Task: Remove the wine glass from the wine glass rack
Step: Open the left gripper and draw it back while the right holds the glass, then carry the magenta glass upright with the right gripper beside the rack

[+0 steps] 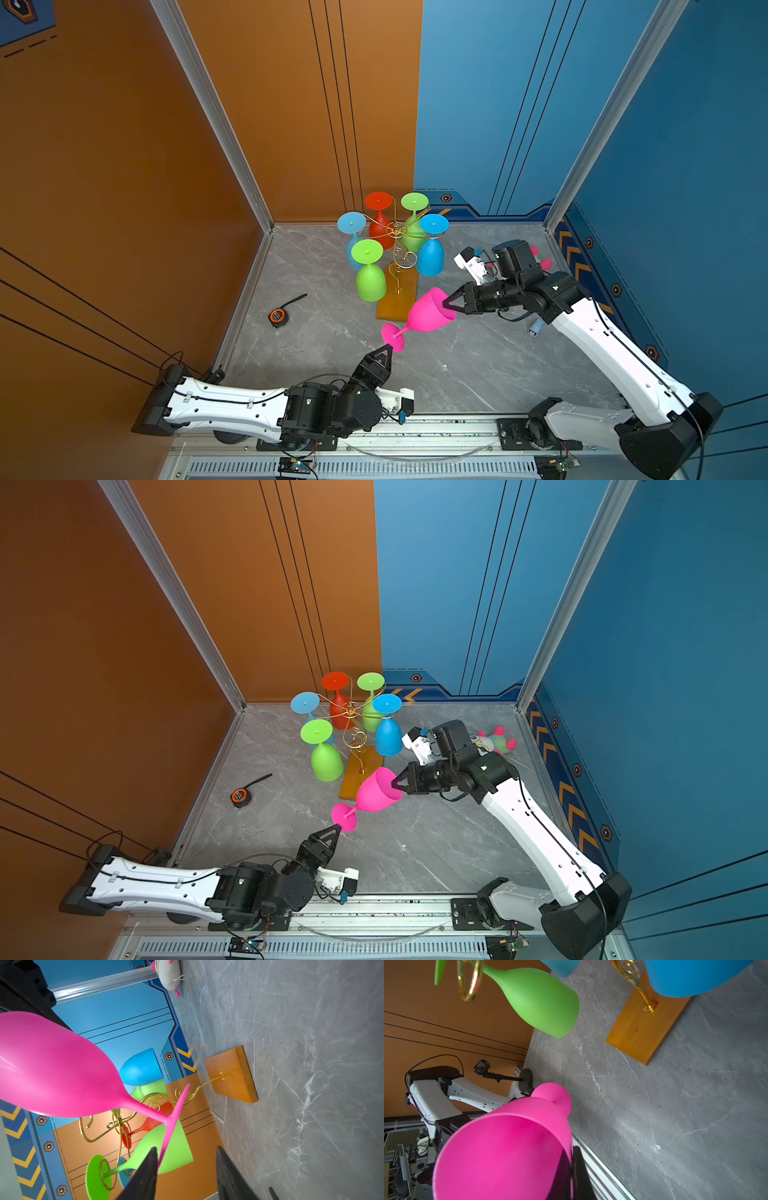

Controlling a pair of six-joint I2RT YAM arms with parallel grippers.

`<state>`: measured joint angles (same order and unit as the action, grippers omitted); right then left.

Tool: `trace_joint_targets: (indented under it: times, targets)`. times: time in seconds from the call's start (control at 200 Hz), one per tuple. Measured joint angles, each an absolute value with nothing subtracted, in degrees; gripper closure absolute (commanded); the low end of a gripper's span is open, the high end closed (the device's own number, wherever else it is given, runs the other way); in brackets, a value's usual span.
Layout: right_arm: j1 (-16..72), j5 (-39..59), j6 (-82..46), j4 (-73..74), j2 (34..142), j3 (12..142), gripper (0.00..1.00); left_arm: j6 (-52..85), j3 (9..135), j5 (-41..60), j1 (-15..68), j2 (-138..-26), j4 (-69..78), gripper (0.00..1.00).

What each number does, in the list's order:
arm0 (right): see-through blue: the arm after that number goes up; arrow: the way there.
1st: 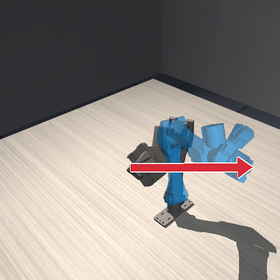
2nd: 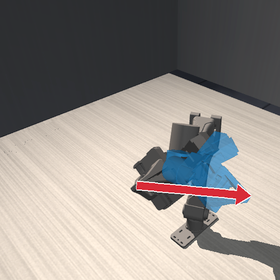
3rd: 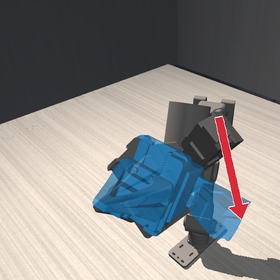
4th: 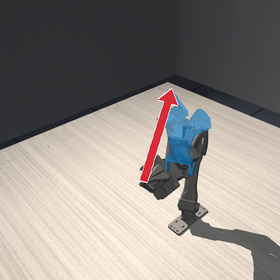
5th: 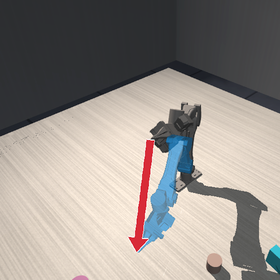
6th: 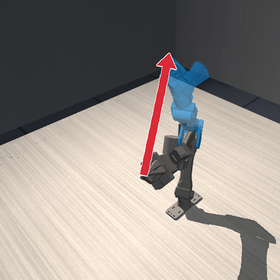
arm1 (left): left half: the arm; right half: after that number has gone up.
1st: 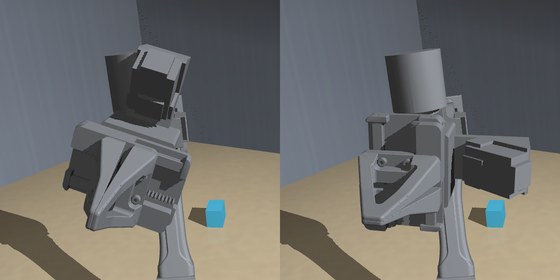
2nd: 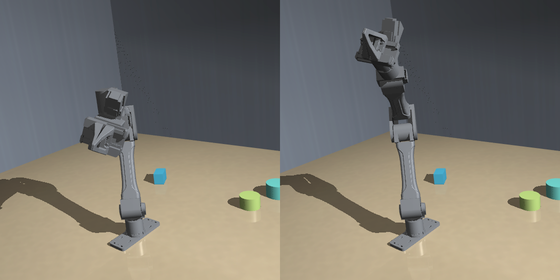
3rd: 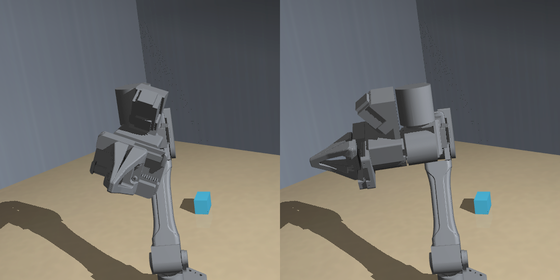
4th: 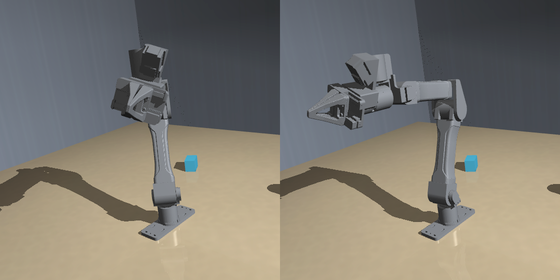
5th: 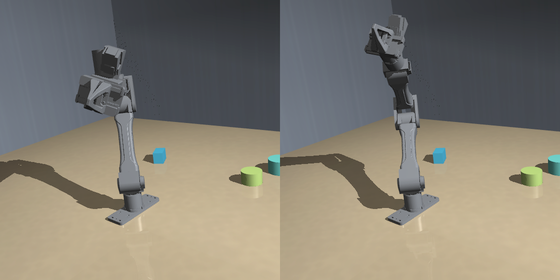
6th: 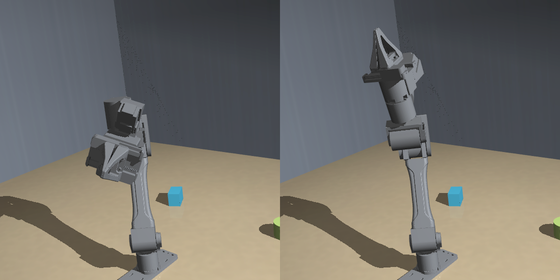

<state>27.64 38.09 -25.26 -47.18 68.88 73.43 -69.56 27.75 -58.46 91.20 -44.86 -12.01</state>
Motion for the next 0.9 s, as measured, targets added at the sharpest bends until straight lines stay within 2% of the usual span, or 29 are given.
trace_joint_targets:
  times: [0.19,0.21,0.375,0.656,0.901]
  targets:
    - [26.28,34.63,-23.97,-48.05,66.59,72.62,1.00,-57.80,30.68,-55.46,91.22,-45.25,-12.95,0.15]
    - [26.26,34.06,-23.64,-48.45,66.50,72.62,1.00,-56.69,31.11,-55.29,91.29,-45.17,-12.99,0.09]
    - [24.84,25.63,-19.62,-53.23,66.30,72.62,1.00,-43.66,35.31,-55.77,91.57,-44.58,-13.37,0.01]
    - [22.00,10.48,-16.21,-57.49,67.33,73.67,1.00,-21.61,40.53,-57.36,87.70,-42.48,-20.14,0.02]
    - [19.64,1.78,-13.69,-57.45,77.67,81.14,1.00,-5.69,41.17,-56.69,78.61,-35.57,-28.42,0.02]
